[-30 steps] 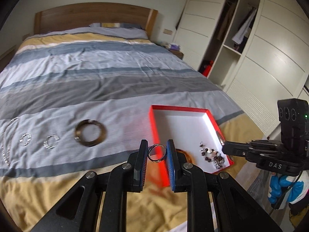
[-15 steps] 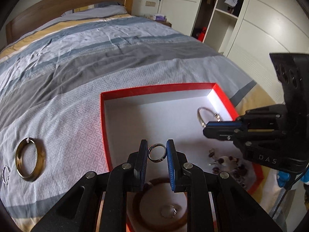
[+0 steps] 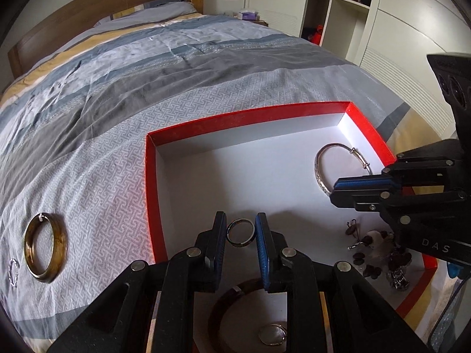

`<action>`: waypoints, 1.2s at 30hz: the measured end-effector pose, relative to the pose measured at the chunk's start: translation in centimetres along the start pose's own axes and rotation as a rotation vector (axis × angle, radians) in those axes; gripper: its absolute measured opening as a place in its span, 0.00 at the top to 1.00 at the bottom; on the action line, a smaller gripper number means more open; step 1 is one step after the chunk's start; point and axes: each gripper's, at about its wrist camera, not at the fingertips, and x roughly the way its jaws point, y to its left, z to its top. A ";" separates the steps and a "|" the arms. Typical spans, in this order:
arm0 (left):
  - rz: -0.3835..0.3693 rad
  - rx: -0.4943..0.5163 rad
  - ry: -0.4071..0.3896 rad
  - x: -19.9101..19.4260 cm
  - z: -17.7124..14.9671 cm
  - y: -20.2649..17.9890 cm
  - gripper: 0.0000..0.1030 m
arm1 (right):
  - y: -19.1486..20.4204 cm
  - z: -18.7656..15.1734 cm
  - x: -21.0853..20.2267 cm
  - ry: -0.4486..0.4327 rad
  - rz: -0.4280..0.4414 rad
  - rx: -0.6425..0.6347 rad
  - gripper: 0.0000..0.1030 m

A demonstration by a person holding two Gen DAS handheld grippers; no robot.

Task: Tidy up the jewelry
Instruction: 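Carry the ring and bangle over the red box and open both tools inside it, then withdraw both open tools from the box back over the remaining jewelry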

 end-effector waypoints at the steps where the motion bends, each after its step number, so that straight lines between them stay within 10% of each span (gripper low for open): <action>1: -0.003 -0.009 -0.002 -0.1 0.0 0.1 0.80 | 0.0 -0.1 -0.2 -0.001 -0.004 0.003 0.95; 16: -0.013 -0.076 -0.057 -7.2 -2.0 0.6 0.50 | 2.5 -3.0 -8.1 -0.096 -0.069 0.054 0.83; 36: 0.271 -0.228 -0.203 -29.4 -13.7 2.3 0.22 | 18.4 -7.9 -18.6 -0.288 0.030 0.086 0.70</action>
